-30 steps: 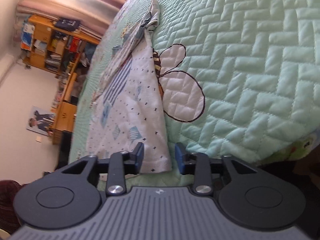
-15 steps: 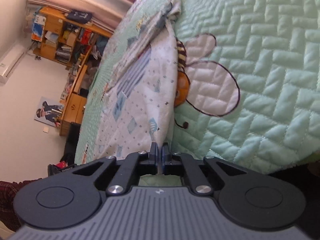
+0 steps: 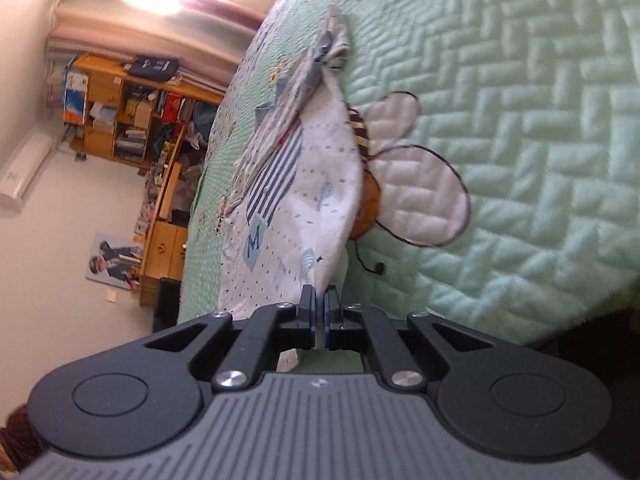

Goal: Fold clothes

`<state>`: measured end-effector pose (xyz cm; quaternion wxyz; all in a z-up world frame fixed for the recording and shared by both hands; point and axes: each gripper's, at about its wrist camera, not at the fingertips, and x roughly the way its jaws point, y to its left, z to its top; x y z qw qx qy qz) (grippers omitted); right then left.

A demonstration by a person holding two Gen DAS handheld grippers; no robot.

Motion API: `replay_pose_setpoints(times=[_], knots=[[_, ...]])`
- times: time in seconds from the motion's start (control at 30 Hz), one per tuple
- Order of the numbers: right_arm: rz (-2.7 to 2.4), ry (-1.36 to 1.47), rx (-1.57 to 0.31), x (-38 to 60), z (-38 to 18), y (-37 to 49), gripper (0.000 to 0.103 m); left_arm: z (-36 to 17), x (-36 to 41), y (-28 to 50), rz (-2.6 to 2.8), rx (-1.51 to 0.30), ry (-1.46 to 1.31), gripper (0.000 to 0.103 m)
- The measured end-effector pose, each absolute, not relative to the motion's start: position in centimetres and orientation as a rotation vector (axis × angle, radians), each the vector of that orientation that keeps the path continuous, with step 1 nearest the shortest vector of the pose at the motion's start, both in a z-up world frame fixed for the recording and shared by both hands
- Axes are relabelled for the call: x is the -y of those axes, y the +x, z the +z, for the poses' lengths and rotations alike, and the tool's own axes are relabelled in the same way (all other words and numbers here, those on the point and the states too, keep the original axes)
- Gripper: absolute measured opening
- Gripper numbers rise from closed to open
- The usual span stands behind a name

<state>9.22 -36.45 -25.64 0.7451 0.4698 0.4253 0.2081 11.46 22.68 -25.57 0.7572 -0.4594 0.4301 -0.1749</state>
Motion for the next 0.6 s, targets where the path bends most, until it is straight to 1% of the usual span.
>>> replay_pose_setpoints(times=[0.23,0.27,0.33,0.43,0.6], knots=[[0.441,1.114,-0.908,37.4,-26.7,8.4,0.005,-25.5,-23.1,11.5,-0.372,-0.928,-1.02,0.006],[0.434,1.149,-0.892,37.8,-26.9,8.3,0.008,-25.5,-23.1,11.5,-0.373,-0.928,-1.02,0.006],[0.42,1.189,-0.887,38.6,-27.5,8.1,0.009,-25.5,-23.1,11.5,-0.372,-0.929,-1.019,0.006],[0.413,1.123,-0.944,38.2,-27.9,8.1,0.008,-25.7,-23.2,11.4,-0.367,-0.929,-1.025,0.006],[0.418,1.055,-0.937,37.1,-27.0,8.1,0.009,-25.8,-23.2,11.3,-0.371,-0.935,-1.026,0.007]])
